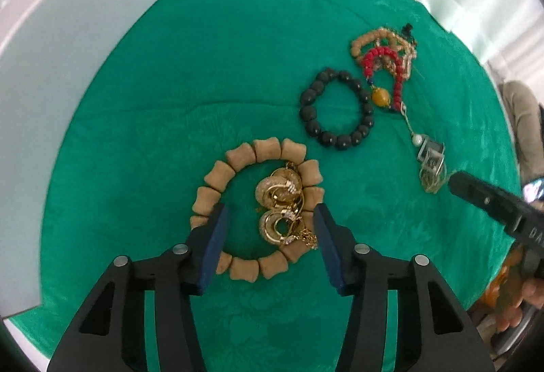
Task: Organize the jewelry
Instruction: 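Grasp the gold earrings with the left tool while the right tool grasps the gold chain pendant, then lift the earrings with the left tool while the right tool lifts the pendant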
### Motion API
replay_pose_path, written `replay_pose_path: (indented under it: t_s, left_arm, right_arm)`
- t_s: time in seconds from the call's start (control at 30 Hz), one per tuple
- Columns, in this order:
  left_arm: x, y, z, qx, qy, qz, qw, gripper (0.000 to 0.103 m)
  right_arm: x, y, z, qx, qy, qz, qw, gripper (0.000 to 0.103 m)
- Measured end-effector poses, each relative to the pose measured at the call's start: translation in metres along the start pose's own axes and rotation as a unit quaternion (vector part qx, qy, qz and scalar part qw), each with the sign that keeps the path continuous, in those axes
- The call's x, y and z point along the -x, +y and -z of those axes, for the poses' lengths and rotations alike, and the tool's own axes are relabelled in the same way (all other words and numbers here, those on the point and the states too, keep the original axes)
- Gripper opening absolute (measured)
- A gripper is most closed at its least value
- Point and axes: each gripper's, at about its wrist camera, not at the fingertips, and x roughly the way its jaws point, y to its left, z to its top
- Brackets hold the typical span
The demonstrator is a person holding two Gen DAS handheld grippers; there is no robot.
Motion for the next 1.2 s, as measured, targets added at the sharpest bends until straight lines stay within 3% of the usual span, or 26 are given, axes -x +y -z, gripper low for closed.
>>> replay_pose_path:
  t_s: [0.1,0.13,0.17,0.47,0.73,0.77,0.83,1.03,1.2]
  left_arm:
    - [0.0,0.004,-0.002,0.02,-0.007,0.012,0.9997,0.041]
    - [-0.001,0.004,-0.002,0.023,-0.007,0.013,0.9996,0.031]
    - [-0.002,0.005,-0.003,0.025,-0.005,0.015,0.9996,0.027]
    - [0.0,0.001,-0.004,0.025,-0.014,0.013,0.9995,0.025]
    - [0.035,-0.005,-0.002,0.02,-0.042,0.037,0.9982,0.025]
    - [0.041,-0.006,-0.002,0.018,-0.047,0.039,0.998,0.025]
    - [0.049,-0.006,-0.004,0.016,-0.053,0.042,0.9976,0.025]
    - [0.077,-0.008,-0.003,0.009,-0.073,0.047,0.9962,0.025]
    - [0.095,-0.015,0.004,-0.016,-0.093,0.023,0.9953,0.025]
  right_arm:
    - [-0.001,0.0,0.0,-0.001,-0.001,-0.001,1.0,0.041]
    - [-0.002,0.0,0.0,0.0,-0.001,-0.001,1.0,0.04]
    - [-0.002,0.0,0.0,0.0,-0.002,-0.001,1.0,0.04]
    - [-0.011,0.0,0.0,0.003,0.009,0.004,1.0,0.04]
    - [-0.025,0.004,-0.004,0.008,0.009,0.035,0.999,0.04]
    - [-0.026,0.004,-0.005,0.009,0.006,0.041,0.999,0.038]
    - [-0.026,0.001,-0.008,0.013,0.001,0.051,0.999,0.014]
    - [-0.008,-0.003,-0.01,0.011,-0.013,0.038,0.999,0.01]
    - [0.016,0.01,-0.009,0.048,-0.031,0.043,0.997,0.01]
